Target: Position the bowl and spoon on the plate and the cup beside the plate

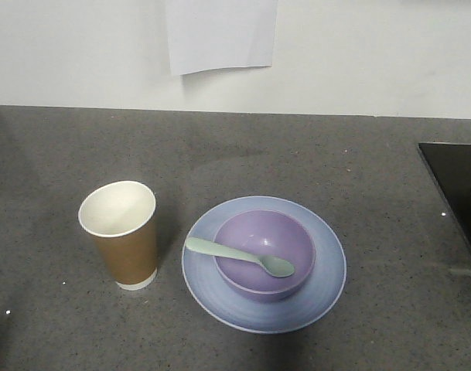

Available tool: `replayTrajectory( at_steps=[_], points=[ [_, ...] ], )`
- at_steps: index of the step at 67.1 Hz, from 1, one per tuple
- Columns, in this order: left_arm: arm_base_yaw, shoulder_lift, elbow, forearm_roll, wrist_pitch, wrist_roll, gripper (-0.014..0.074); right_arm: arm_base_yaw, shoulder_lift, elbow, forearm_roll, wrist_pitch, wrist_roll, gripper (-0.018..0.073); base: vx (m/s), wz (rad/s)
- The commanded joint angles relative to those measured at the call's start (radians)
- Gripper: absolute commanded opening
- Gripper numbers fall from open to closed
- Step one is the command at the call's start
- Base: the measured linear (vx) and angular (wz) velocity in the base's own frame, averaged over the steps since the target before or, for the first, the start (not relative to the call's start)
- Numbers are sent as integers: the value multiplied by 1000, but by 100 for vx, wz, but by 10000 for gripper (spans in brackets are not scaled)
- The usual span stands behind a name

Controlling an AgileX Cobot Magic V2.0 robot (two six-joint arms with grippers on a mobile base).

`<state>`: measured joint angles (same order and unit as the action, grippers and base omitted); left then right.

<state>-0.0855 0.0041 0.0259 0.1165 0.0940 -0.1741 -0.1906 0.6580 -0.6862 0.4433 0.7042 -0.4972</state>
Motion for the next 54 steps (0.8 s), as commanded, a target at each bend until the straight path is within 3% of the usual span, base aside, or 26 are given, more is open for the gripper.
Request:
replayTrajectory(
  at_steps=[1, 54],
  points=[
    [1, 19, -8, 1, -74, -14, -8, -5, -2, -26, 23, -51, -3, -3, 0, 0],
    [1, 19, -8, 1, -74, -13, -8, 10, -15, -25, 17, -51, -3, -3, 0, 0]
  ],
)
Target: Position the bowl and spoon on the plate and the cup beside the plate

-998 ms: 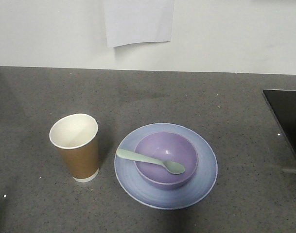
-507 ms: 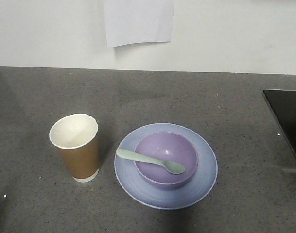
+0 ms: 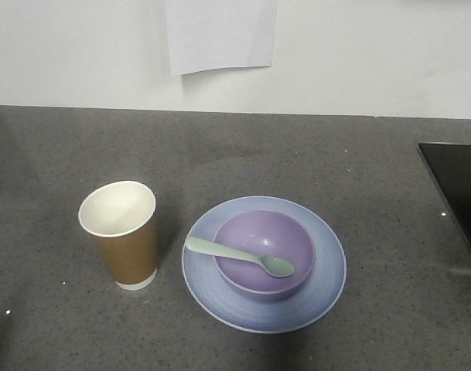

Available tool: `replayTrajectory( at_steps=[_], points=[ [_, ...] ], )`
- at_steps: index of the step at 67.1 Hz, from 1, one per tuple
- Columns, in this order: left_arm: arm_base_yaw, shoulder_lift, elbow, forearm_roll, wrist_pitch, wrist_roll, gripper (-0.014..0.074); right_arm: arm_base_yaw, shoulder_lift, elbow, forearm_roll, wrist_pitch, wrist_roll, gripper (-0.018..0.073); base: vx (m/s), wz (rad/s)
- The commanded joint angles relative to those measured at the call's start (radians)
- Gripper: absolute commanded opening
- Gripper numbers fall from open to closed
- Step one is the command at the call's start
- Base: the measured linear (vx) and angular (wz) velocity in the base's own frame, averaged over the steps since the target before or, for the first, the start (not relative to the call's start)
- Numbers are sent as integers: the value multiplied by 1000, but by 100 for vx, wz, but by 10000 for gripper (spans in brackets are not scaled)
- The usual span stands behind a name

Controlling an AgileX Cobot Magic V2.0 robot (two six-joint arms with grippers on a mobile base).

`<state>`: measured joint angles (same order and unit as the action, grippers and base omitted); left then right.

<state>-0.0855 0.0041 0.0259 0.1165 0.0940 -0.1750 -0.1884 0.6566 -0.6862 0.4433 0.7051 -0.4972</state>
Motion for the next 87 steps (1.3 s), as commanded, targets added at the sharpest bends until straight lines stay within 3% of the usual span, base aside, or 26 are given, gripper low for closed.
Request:
replayTrajectory(
  at_steps=[1, 15, 22, 30, 37, 46, 69, 78, 87],
  points=[
    [1, 19, -8, 1, -74, -12, -8, 9, -15, -25, 20, -52, -3, -3, 0, 0],
    [1, 19, -8, 1, -74, -12, -8, 15, -55, -25, 7, -54, 1, -3, 0, 0],
    [1, 19, -8, 1, -74, -12, -8, 49, -126, 36, -59, -135, 50, -3, 0, 0],
    [1, 19, -8, 1, -74, -12, -8, 67, -245, 216, -234, -297, 328, -3, 0, 0],
    [1, 19, -8, 1, -74, -12, -8, 67, -367, 338, -404, -357, 575, -3, 0, 0],
    [1, 19, -8, 1, -74, -12, -8, 67, -520, 448, -595, -356, 770, -3, 0, 0],
    [1, 19, -8, 1, -75, -12, -8, 67, -676, 634, -601, -579, 755, -3, 0, 0],
    [1, 19, -8, 1, -75, -12, -8, 67, -676, 722, -586, -806, 756, -3, 0, 0],
    [1, 19, -8, 1, -75, -12, -8, 65, -676, 719, -612, -826, 739, -3, 0, 0]
  ],
)
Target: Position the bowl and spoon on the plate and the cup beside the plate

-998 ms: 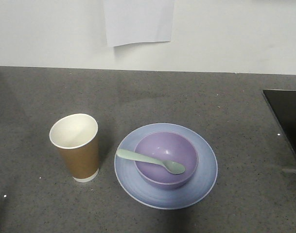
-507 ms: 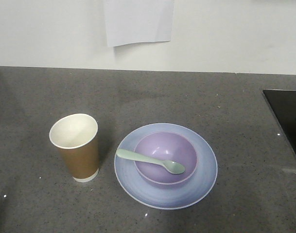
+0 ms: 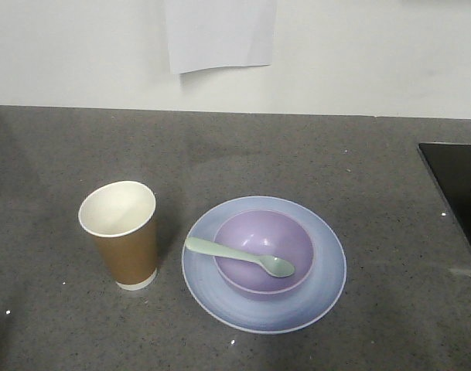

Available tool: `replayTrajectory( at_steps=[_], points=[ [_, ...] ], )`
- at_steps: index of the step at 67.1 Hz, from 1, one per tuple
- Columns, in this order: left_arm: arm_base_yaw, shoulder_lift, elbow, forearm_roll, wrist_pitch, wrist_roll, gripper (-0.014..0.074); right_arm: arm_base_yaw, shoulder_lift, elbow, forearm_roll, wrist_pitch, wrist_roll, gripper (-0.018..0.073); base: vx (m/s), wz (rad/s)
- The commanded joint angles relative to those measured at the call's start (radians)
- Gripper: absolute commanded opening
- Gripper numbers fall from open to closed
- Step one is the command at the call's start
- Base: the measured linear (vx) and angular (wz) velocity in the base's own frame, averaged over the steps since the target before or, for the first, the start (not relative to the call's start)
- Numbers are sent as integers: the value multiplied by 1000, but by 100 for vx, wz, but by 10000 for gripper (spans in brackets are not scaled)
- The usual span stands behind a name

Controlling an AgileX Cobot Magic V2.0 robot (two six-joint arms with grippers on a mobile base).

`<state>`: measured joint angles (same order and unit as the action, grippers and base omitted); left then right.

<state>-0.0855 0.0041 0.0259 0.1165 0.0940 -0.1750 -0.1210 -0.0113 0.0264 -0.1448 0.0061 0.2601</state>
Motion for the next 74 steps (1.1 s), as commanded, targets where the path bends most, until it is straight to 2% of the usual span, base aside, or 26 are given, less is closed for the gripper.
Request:
replayTrajectory(
  at_steps=[1, 21, 74],
  points=[
    [1, 19, -8, 1, -75, -12, -8, -2, -8, 6, -27, -129, -19, -3, 0, 0],
    [1, 19, -8, 1, -75, -12, -8, -2, -8, 6, -48, -193, -17, -3, 0, 0],
    [1, 19, -8, 1, -75, -12, -8, -2, -8, 6, -47, -191, 3, -3, 0, 0]
  ],
)
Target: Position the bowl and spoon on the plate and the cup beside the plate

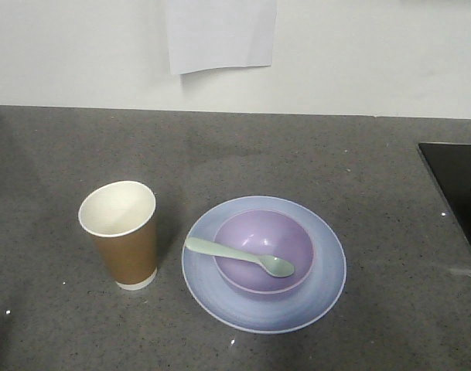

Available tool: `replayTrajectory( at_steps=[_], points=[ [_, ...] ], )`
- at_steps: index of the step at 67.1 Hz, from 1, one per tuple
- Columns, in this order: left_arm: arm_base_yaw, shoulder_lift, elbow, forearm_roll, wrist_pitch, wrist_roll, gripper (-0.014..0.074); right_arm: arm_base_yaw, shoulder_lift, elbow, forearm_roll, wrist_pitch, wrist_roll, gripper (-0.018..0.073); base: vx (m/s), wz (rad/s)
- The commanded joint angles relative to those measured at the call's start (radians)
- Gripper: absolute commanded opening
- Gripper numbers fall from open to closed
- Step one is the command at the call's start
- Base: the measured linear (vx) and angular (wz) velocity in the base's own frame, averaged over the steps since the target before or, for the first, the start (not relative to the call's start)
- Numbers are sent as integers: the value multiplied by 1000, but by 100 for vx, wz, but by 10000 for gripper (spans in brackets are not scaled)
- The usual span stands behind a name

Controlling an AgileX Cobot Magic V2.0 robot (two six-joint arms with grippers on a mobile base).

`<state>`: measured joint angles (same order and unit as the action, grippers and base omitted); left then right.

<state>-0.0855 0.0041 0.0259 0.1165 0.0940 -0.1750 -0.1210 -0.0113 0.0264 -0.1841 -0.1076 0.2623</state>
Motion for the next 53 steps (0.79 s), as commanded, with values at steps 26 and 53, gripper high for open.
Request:
replayTrajectory(
  at_steps=[26, 53],
  points=[
    [1, 19, -8, 2, -74, -12, -8, -2, -8, 5, -8, -77, 0, -3, 0, 0],
    [1, 19, -8, 2, -74, -12, -8, -2, -8, 5, -8, -75, 0, -3, 0, 0]
  ],
)
